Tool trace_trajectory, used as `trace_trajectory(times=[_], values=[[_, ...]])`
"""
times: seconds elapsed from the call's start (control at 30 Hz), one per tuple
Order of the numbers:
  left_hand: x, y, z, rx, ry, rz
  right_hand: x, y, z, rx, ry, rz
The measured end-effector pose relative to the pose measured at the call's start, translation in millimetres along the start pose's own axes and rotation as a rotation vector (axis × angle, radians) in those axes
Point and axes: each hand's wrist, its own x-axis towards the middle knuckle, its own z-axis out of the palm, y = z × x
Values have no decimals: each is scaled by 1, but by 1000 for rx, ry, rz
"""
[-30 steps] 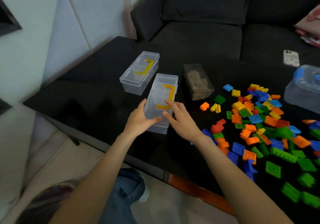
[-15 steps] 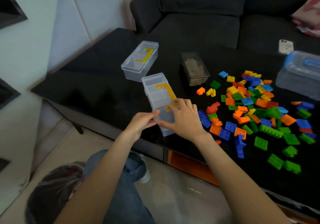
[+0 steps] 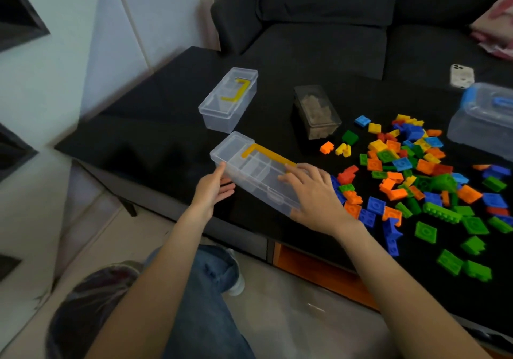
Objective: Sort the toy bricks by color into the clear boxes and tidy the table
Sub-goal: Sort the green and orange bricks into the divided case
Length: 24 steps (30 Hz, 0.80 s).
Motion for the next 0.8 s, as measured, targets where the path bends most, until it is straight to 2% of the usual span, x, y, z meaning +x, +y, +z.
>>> trace_trajectory(times=[0.23,0.37,0.67,0.8], values=[[5,3,2,-77,-2,-25,8,-29,3,-213,59,80],[7,6,2,-120,-34,-40,12,-37,3,-229,119,74],[4,11,-3,-70,-84,-27,21,-28,0,-244,109,-18],[-5,20,3,-120,-194,13,24,-33,-18,-211,102,-9]])
